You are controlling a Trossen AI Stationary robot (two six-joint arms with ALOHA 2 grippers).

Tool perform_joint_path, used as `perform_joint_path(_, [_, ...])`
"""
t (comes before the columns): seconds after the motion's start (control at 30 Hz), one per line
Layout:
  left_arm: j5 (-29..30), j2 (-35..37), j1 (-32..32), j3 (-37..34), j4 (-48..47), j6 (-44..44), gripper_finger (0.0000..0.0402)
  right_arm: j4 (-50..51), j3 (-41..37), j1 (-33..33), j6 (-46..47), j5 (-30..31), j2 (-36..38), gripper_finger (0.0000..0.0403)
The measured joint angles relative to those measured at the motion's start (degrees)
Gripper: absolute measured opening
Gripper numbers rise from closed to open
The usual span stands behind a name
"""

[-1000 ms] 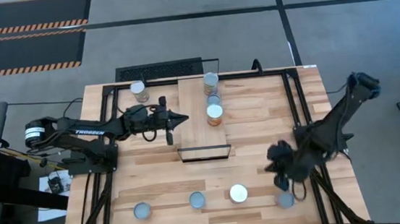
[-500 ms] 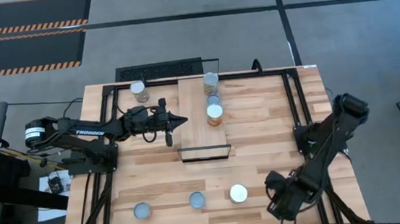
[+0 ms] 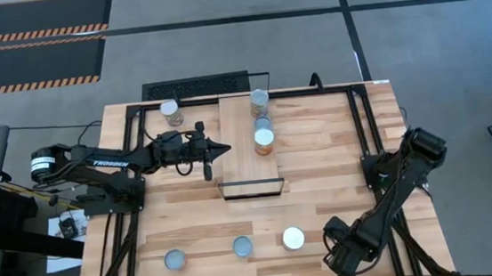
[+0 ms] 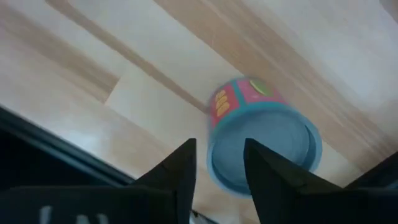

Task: Pick and place cans onto a shelf
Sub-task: Put the canned mixed vegetables on the shelf

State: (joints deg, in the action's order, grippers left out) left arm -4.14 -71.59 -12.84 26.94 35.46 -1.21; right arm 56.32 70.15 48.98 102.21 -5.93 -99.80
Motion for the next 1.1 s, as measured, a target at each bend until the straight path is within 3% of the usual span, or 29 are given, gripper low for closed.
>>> perform_joint_path(0.33, [0.4,0.0,0.0,0.0,0.0,1.2,0.0,-1.6,0.4,-1.8,-6.0,-1.5,-3.5,0.0073])
perform_joint_path(0.47, [0.4,0.0,0.0,0.0,-0.3,1.3,0.0,4.4,3.0,-4.7,-13.0,-0.1,-1.4,0.0017])
perform_joint_path(0.53, [0.4,0.0,0.0,0.0,-0.5,1.3,0.0,8.7,5.1,-7.1,-16.9,1.7,1.3,0.001])
perform_joint_path(0.7, [0.5,0.0,-1.2,0.0,-1.2,1.9,0.0,19.8,9.7,-15.7,-27.1,9.6,7.4,0.0012])
perform_joint_path(0.87, [0.5,0.0,-2.4,-0.6,-1.0,2.3,0.0,29.3,12.4,-28.3,-38.8,18.4,12.4,0.0007])
perform_joint_path(1.1, [0.5,0.0,-3.3,-1.0,-1.6,2.4,0.0,15.7,12.9,-45.4,-69.8,18.5,12.6,0.0006])
